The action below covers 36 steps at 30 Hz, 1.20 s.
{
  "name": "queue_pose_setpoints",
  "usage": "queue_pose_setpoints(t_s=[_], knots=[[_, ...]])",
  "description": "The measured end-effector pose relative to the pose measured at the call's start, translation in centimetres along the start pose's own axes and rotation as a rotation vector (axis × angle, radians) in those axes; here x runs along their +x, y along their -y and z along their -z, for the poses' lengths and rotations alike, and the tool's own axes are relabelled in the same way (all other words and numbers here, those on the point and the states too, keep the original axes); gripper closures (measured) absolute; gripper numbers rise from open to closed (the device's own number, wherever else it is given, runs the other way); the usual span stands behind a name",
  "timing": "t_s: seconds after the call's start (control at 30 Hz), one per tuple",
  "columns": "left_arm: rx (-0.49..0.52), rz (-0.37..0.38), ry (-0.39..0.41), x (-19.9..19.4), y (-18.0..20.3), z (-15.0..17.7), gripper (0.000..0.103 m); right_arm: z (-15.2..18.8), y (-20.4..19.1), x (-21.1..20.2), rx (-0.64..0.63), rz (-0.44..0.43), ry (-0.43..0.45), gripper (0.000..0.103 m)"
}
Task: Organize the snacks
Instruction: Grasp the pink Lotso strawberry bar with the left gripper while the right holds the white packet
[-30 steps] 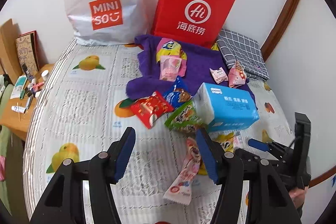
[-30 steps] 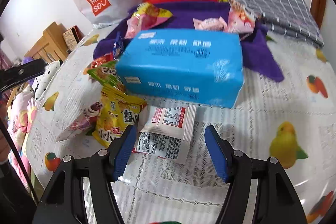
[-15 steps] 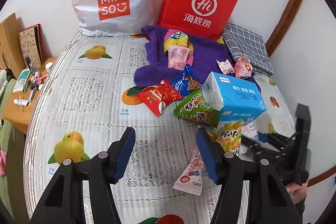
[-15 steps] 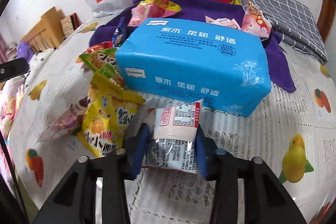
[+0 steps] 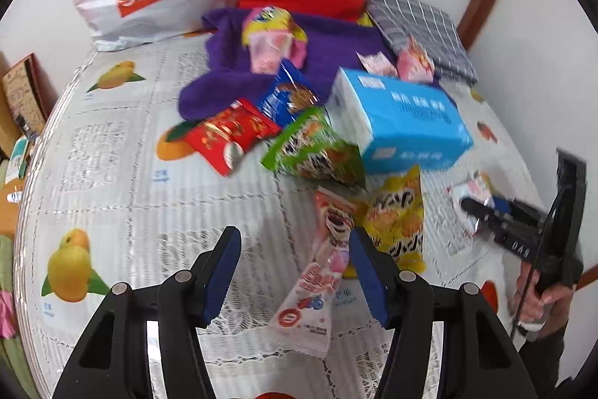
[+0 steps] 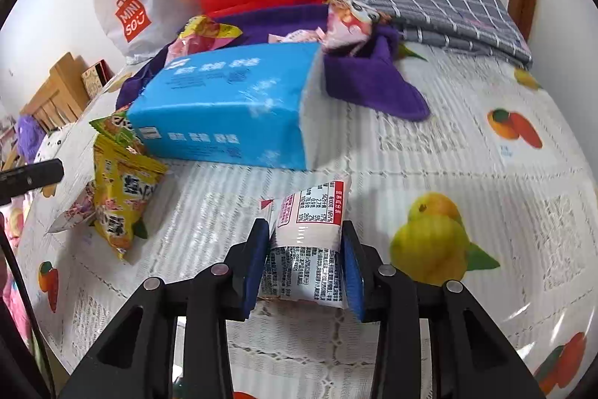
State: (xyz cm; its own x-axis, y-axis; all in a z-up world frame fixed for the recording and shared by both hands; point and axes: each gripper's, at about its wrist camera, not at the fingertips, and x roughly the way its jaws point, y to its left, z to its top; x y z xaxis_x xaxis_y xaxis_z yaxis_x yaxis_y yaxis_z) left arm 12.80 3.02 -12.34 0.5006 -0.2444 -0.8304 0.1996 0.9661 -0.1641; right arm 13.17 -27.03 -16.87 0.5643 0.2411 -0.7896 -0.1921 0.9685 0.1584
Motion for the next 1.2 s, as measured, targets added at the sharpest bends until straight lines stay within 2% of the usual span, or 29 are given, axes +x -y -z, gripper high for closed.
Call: queue_pose_setpoints(t_s=[0.2,0.33,0.4,0.5,0.73,0.87,0.97,1.03,1.13,1.2], knots=[[0.051,-0.012,-0.047,1.7,1.0,1.0,0.045,0.4,-1.0,0.4,-0.056,0.044,0.063,0.06],[0.067,-0.035,-0.046,2.9,1.1,1.6,0.047,0.3,-0.4,0.4,-0.039,0.013,0.062,0.059],[0.078,-0.079,-0.011,3.0,1.1,1.7,0.058,0.3,-0.1,0.4,-0.027,-0.005,0.064,0.059],[0.09,-0.126,0.027,3.1,0.8,1.6,0.066,0.3,0.0,0.4,-0.021,-0.013,0.065,0.058],[0.111,-0.141,0.123,3.0,0.7,2.4,0.065,0.3,-0.4,0.5,-0.037,0.009,0.063,0.058],[0.082,-0.112,0.127,3.0,0.2,2.3,0.065,0.3,-0.4,0.5,-0.037,0.002,0.063,0.056],[0.089,-0.121,0.125,3.0,0.3,2.3,0.065,0.3,-0.7,0.5,-0.055,0.008,0.059,0.052],[0.093,-0.122,0.124,3.1,0.4,2.3,0.065,0.3,-1.2,0.6,-0.075,0.032,0.056,0.052],[0.086,-0.113,0.125,3.0,0.2,2.3,0.065,0.3,-0.9,0.6,-0.068,0.021,0.057,0.052],[0.087,-0.103,0.123,3.0,0.3,2.3,0.06,0.3,-0.9,0.6,-0.065,0.018,0.057,0.052]])
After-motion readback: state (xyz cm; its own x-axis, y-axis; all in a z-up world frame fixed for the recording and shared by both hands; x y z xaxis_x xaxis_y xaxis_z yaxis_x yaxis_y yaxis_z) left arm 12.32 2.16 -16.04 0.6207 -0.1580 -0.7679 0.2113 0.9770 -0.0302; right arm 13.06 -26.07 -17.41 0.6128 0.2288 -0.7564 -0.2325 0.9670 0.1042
